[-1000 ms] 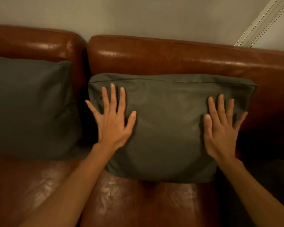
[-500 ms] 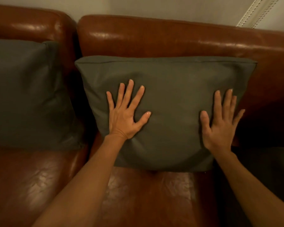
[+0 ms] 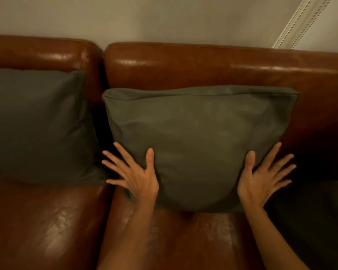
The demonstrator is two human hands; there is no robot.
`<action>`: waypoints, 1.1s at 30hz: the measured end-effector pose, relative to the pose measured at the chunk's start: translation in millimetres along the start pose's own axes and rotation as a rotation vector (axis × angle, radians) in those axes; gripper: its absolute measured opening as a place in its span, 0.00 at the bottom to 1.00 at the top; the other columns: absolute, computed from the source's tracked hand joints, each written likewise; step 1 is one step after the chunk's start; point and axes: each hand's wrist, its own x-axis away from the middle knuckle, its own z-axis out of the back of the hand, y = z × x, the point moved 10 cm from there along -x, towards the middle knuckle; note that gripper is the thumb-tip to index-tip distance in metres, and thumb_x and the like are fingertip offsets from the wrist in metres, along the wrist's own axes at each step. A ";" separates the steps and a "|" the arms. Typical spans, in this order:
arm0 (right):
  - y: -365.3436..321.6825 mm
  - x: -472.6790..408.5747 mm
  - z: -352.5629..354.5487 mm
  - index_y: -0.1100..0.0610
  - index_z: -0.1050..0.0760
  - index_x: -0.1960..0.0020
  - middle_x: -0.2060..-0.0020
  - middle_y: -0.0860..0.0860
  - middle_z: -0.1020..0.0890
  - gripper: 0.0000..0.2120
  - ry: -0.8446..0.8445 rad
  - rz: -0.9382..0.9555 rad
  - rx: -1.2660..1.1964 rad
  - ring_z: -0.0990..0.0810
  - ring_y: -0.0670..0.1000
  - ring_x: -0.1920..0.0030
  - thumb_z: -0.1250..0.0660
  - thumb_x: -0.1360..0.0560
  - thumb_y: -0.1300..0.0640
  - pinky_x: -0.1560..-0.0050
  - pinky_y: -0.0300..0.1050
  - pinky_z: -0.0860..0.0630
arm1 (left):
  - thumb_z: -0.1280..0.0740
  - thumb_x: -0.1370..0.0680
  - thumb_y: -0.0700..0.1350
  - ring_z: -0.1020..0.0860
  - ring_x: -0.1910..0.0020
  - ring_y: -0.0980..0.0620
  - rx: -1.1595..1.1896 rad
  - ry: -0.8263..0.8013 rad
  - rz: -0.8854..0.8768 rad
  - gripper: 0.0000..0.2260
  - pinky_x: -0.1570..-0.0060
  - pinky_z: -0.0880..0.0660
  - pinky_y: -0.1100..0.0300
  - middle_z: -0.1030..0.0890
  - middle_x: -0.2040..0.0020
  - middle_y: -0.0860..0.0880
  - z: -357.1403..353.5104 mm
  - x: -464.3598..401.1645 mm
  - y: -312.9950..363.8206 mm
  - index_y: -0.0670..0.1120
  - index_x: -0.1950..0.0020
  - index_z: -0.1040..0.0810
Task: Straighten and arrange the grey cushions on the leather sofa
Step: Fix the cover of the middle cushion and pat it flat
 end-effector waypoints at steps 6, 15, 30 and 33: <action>5.3 2.3 -17.6 0.34 0.59 0.23 0.20 0.51 0.57 0.37 -0.043 -0.163 -0.248 0.55 0.65 0.22 0.58 0.29 0.24 0.29 0.75 0.56 | 0.51 0.31 0.77 0.55 0.21 0.48 0.246 -0.104 0.025 0.42 0.31 0.51 0.29 0.58 0.20 0.54 -25.8 -8.5 -3.5 0.59 0.22 0.59; -0.2 -7.4 -26.7 0.36 0.58 0.22 0.21 0.43 0.48 0.39 -0.138 -0.056 -0.543 0.45 0.48 0.22 0.49 0.27 0.25 0.24 0.58 0.43 | 0.50 0.32 0.77 0.57 0.22 0.55 0.371 -0.226 -0.064 0.44 0.27 0.57 0.44 0.58 0.20 0.54 -30.7 -14.7 1.0 0.58 0.23 0.61; 46.9 44.2 -33.5 0.42 0.49 0.21 0.25 0.41 0.39 0.50 -0.395 -0.223 -0.617 0.39 0.44 0.27 0.46 0.36 0.18 0.27 0.47 0.39 | 0.37 0.29 0.69 0.39 0.29 0.61 0.350 -0.449 -0.085 0.41 0.29 0.44 0.63 0.38 0.28 0.60 -20.8 -25.8 -41.6 0.58 0.21 0.49; 49.5 45.2 -40.3 0.41 0.53 0.21 0.23 0.42 0.43 0.50 -0.431 -0.242 -0.593 0.41 0.46 0.25 0.48 0.36 0.18 0.24 0.52 0.41 | 0.37 0.31 0.70 0.39 0.28 0.60 0.355 -0.472 -0.087 0.43 0.28 0.44 0.61 0.39 0.25 0.58 -19.5 -29.2 -42.4 0.58 0.21 0.48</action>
